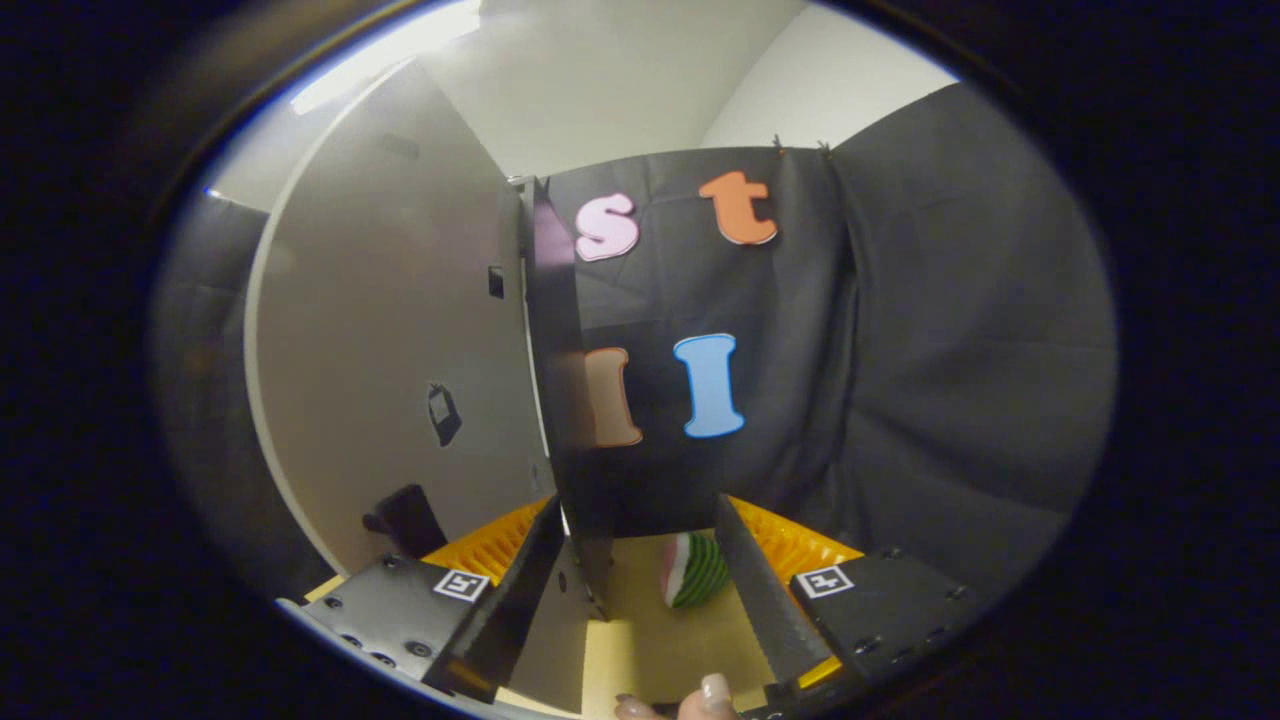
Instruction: Open the shoe cabinet door, grab the shoes and put them into the shoe cabinet, then close the shoe cabinet door.
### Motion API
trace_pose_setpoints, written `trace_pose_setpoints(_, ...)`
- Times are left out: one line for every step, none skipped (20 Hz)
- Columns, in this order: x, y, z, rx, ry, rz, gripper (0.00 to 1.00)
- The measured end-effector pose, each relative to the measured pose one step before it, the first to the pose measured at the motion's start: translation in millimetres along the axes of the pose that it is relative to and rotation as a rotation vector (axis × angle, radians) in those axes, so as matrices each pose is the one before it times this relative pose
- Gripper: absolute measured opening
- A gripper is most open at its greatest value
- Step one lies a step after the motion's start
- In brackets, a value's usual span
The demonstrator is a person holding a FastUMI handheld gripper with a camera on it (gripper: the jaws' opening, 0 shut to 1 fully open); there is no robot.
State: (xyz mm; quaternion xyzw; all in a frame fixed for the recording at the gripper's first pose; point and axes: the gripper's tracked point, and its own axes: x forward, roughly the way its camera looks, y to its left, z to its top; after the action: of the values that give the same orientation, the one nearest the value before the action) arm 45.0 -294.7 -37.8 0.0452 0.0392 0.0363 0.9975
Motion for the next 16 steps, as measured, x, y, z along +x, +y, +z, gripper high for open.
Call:
trace_pose_setpoints(4.91,2.92,-3.08,-0.00171,0.00777,0.0239,0.95)
trace_pose_setpoints(5.2,0.9,-0.92,-0.00175,0.00279,0.01695,0.95)
trace_pose_setpoints(2.64,2.89,-0.39,0.00144,0.00067,0.01556,0.95)
trace_pose_setpoints(2.2,3.41,-0.88,-0.00257,-0.00171,0.01283,0.95)
trace_pose_setpoints(1.42,3.0,0.59,-0.00646,-0.00548,0.01073,0.95)
trace_pose_setpoints(1.67,-0.16,-0.49,-0.00747,-0.0018,0.0008,0.95)
trace_pose_setpoints(0.08,0.62,-0.14,0.00157,-0.00081,0.00288,0.95)
trace_pose_setpoints(1.1,-0.22,-0.06,0.00049,-0.0007,0.00148,0.95)
trace_pose_setpoints(0.05,0.43,-0.25,0.00106,-0.00174,0.0011,0.95)
trace_pose_setpoints(-0.29,1.37,0.25,-0.00026,-0.00393,0.0014,0.95)
trace_pose_setpoints(-0.54,1.14,0.2,-0.00137,-0.00055,-0.00161,0.95)
trace_pose_setpoints(1.12,2.13,-0.61,-0.00103,-0.00376,0.00261,0.95)
trace_pose_setpoints(0.9,4.23,-1.1,-0.00143,0.0009,0.00528,0.95)
trace_pose_setpoints(1.4,5.92,-0.63,-0.00546,-0.00116,0.00766,0.95)
trace_pose_setpoints(0.8,7.32,1.24,-0.00739,-0.00349,0.00521,0.95)
trace_pose_setpoints(-2.8,9.43,0.3,-0.00878,-0.00396,0.00407,0.95)
